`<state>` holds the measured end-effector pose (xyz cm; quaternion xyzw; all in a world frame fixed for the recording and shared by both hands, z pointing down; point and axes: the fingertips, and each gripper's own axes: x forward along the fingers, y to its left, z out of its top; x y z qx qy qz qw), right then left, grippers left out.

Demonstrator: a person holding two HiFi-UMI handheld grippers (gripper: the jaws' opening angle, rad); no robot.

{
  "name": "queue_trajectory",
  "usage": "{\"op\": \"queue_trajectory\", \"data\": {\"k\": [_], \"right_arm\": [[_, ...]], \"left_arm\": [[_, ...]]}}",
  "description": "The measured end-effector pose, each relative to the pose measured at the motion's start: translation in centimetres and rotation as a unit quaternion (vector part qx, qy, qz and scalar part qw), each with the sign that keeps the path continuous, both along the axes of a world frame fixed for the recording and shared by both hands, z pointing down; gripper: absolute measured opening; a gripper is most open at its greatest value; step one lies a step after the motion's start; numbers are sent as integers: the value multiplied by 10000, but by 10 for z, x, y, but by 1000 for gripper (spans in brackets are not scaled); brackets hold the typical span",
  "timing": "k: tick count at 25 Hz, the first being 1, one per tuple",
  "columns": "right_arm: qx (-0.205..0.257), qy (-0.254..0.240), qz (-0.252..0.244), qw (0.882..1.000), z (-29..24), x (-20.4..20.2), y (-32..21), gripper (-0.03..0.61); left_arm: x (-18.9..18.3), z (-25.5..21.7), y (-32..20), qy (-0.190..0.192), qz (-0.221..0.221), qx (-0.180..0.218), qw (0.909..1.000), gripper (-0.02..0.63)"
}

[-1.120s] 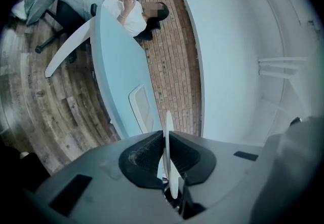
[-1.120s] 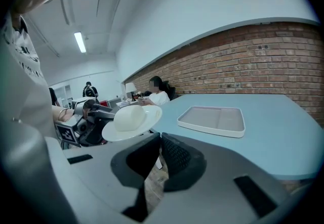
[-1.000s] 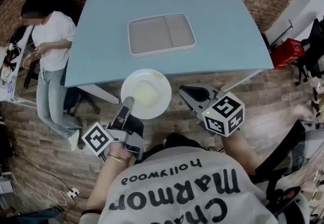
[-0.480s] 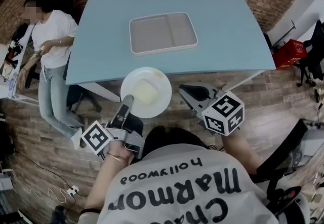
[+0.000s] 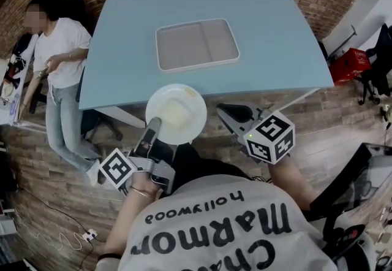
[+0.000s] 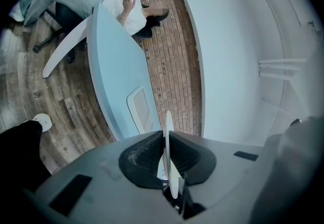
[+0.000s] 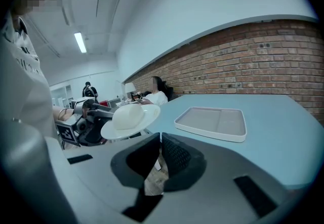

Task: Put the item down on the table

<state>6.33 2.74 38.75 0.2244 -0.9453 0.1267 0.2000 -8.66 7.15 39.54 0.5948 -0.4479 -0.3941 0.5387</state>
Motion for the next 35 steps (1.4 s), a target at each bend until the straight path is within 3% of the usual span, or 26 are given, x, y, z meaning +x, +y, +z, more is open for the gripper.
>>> {"op": "queue_trajectory", "data": {"k": [11, 35], "right_arm": [[-138, 117, 99, 9998, 11, -13, -31, 18], [-441, 69, 699, 9966, 17, -50, -133, 18]], "left_arm": [[-19, 6, -37, 46, -30, -63, 10000, 20], [-62, 6, -154, -52, 484, -227, 9986, 20]]}}
